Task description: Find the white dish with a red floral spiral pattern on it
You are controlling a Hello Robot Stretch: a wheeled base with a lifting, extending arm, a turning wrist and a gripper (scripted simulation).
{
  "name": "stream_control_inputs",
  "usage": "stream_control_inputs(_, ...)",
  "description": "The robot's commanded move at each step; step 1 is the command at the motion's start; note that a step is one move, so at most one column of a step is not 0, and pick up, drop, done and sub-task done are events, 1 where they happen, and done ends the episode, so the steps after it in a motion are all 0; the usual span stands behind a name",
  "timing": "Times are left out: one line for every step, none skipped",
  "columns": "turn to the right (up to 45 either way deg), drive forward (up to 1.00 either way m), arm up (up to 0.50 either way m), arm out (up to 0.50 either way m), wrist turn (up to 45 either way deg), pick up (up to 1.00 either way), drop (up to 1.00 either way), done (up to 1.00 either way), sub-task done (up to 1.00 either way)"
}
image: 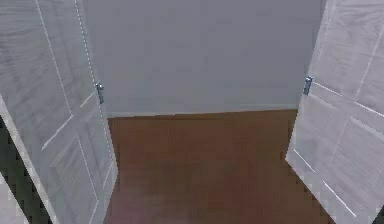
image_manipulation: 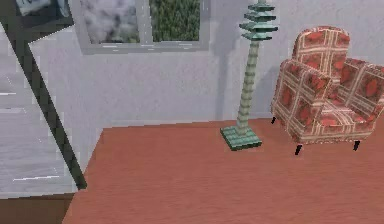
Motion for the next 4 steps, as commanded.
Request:
stream_control_inputs(0.0,0.35,0.00,0.00,0.0,0.00,0.00,0.00,0.00)
stream_control_inputs(-6.0,0.00,0.00,0.00,0.0,0.00,0.00,0.00,0.00)
stream_control_inputs(0.0,1.00,0.00,0.00,0.0,0.00,0.00,0.00,0.00)
stream_control_inputs(0.0,0.50,0.00,0.00,0.0,0.00,0.00,0.00,0.00)
